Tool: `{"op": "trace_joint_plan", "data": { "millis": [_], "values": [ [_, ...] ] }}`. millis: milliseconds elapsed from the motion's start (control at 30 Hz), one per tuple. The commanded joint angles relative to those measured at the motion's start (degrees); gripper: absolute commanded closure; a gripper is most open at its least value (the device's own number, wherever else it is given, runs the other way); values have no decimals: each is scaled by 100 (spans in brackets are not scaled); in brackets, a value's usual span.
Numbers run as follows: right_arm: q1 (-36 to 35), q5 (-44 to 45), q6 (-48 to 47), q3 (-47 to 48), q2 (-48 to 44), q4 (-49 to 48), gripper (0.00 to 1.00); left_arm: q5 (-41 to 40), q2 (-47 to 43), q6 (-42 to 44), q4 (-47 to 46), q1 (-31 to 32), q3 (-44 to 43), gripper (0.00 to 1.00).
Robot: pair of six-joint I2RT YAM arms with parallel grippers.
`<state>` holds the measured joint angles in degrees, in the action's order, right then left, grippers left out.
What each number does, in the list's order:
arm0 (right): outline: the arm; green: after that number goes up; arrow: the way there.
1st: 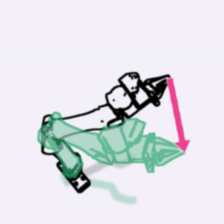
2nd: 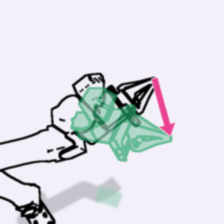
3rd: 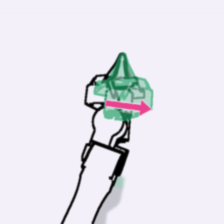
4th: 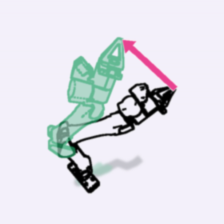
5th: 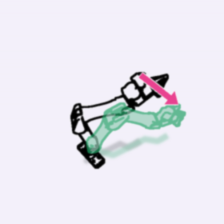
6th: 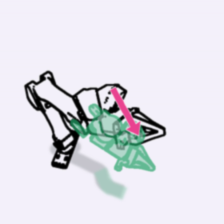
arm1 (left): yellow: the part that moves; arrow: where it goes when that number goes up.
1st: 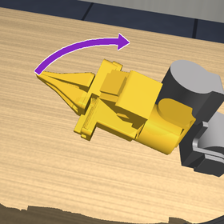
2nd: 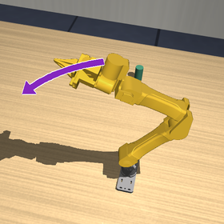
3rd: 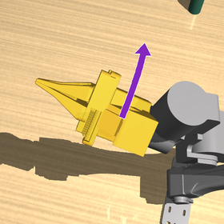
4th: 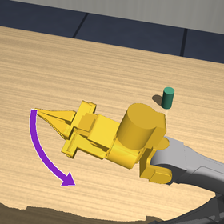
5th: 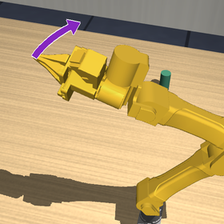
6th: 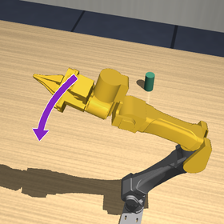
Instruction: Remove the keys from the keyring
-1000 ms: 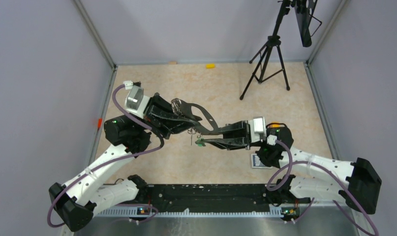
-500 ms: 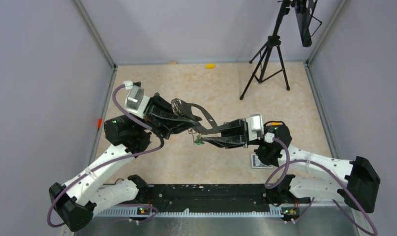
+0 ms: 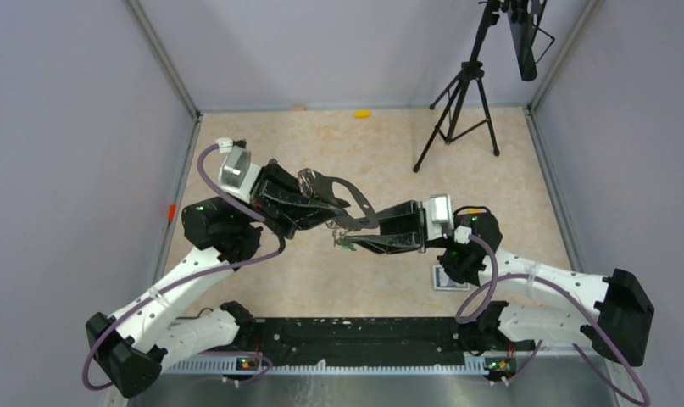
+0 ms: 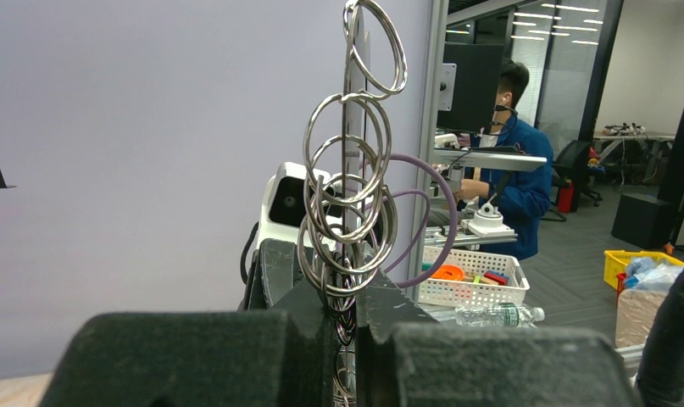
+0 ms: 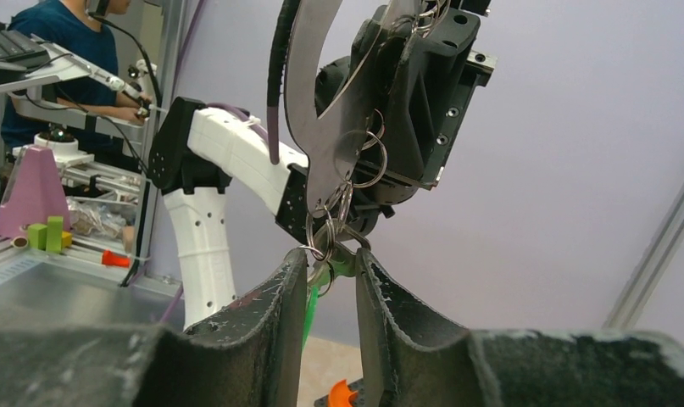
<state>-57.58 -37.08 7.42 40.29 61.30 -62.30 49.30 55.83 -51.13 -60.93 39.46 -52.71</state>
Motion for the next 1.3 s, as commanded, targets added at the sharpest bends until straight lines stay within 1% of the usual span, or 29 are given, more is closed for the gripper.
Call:
{"op": "trace_joint_plan", "data": {
  "millis": [0,133,300,500,667,833,967,1100,1267],
  "values": [
    [31,56,-91,260,-3,-36,72,-12,-20,-72,-314,-15,-117,100],
    [29,7,-96,269,1,-36,76,-17,-20,-66,-315,-17,-115,100],
    [32,-62,-106,252,-2,-9,85,-35,-21,-64,-315,-18,-92,100],
    [31,-57,-179,203,-30,107,88,-34,-35,-47,-315,-18,-99,100],
    [30,-21,-214,123,-85,216,94,-46,-76,-28,-283,-18,-100,100],
    [29,34,-318,88,-184,322,97,-56,-108,24,-186,-18,-106,100],
    [35,-53,-800,139,-313,614,100,-64,-84,17,-122,-13,-155,100],
    [37,-308,-1684,266,-504,1161,100,-195,-90,70,98,-18,-240,100],
    [32,-701,-2619,456,-688,1959,100,-561,-119,147,410,-18,-313,100]
  ]
}}
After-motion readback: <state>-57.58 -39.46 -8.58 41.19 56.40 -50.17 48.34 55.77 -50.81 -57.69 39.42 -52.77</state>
